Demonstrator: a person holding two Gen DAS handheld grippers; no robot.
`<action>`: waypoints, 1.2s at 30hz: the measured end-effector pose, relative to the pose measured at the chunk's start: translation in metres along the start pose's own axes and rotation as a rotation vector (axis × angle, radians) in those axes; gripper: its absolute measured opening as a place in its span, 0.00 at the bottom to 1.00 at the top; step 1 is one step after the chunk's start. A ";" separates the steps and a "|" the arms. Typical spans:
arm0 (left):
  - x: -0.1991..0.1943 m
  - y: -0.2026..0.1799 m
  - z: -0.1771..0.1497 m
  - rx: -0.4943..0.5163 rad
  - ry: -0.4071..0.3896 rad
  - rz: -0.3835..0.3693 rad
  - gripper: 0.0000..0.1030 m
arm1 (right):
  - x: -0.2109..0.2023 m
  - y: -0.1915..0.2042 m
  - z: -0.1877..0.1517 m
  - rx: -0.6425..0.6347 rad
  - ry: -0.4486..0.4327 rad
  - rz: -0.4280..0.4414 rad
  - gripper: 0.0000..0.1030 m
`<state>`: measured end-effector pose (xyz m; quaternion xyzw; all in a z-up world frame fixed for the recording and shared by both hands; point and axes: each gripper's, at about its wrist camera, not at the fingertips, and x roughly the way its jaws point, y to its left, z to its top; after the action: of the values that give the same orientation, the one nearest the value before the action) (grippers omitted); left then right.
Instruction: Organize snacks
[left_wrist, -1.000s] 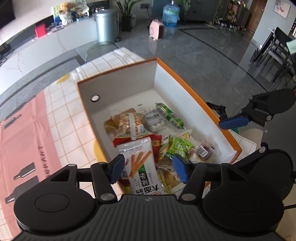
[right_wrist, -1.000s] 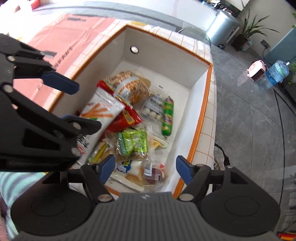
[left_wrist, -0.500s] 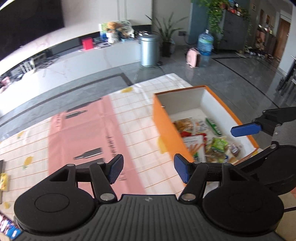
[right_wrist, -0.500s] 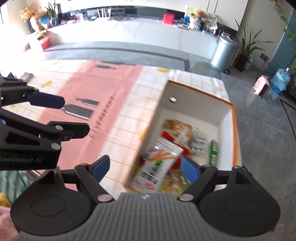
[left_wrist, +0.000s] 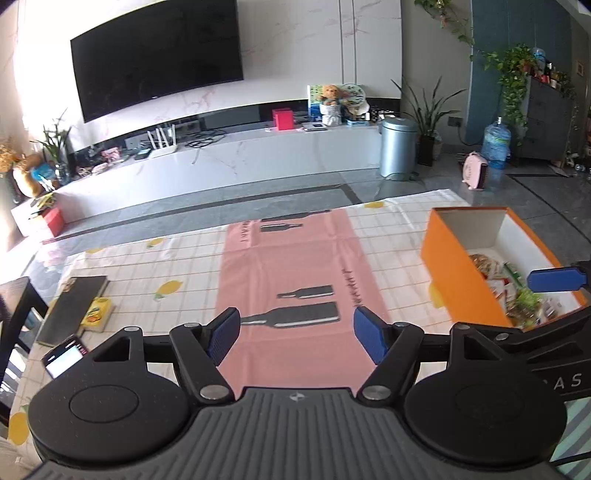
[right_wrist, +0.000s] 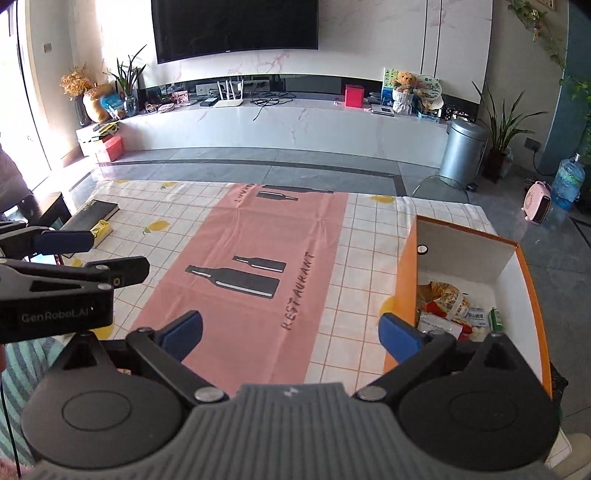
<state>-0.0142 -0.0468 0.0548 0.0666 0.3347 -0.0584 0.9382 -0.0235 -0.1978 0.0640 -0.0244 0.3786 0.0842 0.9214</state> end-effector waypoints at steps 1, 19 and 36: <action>-0.001 0.003 -0.006 0.006 -0.001 0.015 0.81 | 0.000 0.005 -0.005 0.015 -0.005 -0.003 0.95; 0.014 0.026 -0.050 -0.055 -0.008 0.041 0.87 | 0.006 0.030 -0.050 0.078 -0.114 -0.157 0.96; 0.036 0.019 -0.062 -0.058 0.053 0.046 0.87 | 0.032 0.021 -0.063 0.106 -0.087 -0.141 0.96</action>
<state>-0.0221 -0.0207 -0.0141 0.0488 0.3591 -0.0253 0.9317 -0.0490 -0.1802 -0.0028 0.0013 0.3394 0.0003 0.9407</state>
